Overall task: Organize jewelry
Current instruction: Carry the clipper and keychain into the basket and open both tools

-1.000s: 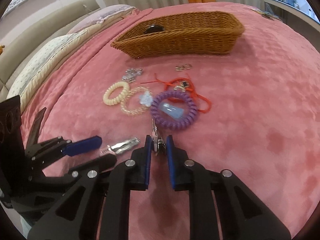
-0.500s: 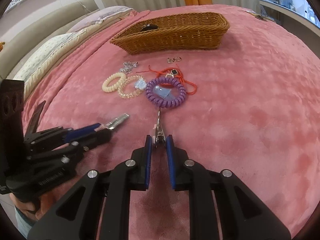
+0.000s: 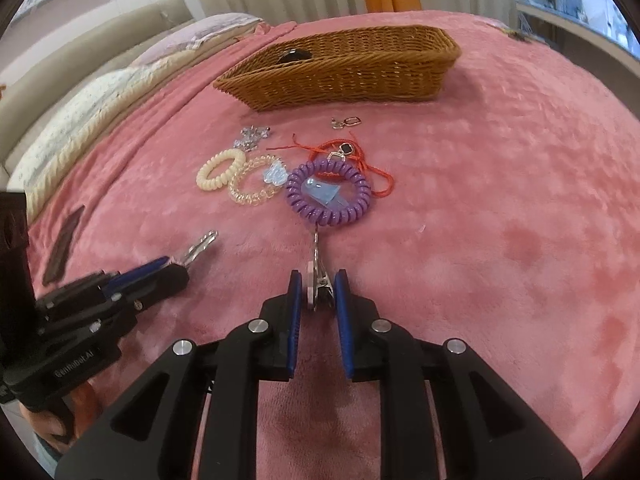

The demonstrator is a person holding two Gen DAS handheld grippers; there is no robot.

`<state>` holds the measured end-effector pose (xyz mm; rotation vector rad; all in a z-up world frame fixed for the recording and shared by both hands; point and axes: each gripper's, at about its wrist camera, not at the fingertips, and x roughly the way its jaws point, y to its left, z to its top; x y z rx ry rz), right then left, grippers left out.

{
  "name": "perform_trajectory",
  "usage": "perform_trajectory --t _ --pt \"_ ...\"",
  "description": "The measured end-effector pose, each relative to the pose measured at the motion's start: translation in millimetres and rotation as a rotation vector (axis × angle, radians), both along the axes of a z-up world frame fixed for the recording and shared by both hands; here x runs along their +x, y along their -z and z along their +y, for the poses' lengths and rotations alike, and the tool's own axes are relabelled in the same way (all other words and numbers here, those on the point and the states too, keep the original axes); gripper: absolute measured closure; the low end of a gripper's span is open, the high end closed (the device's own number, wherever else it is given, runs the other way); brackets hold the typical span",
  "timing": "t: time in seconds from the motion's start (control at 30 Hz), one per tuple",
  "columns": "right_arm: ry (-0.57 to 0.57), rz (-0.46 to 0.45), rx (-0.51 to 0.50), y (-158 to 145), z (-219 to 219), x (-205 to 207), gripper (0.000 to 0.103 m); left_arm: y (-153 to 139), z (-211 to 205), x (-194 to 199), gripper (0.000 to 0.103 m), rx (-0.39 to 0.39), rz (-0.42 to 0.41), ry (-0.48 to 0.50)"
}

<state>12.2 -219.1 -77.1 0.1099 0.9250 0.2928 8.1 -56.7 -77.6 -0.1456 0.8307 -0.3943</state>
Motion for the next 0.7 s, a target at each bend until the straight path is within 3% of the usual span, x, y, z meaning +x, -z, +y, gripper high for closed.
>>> perform_trajectory --t 0.2,0.33,0.57,0.7 --pt "-0.04 -0.046 -0.011 -9 6 -11 0.092 -7 4 -7 0.082 -0.028 -0.023 0.015" --pt "-0.064 -0.086 -0.005 -27 9 -19 0.092 -24 1 -17 0.082 -0.019 -0.088 0.021" --pt "-0.056 -0.226 0.009 -84 2 -24 0.092 -69 -1 -18 0.082 -0.017 -0.202 0.006" --pt "-0.031 -0.312 0.008 -119 -5 -4 0.092 -100 0 -1 0.082 -0.003 -0.273 -0.004"
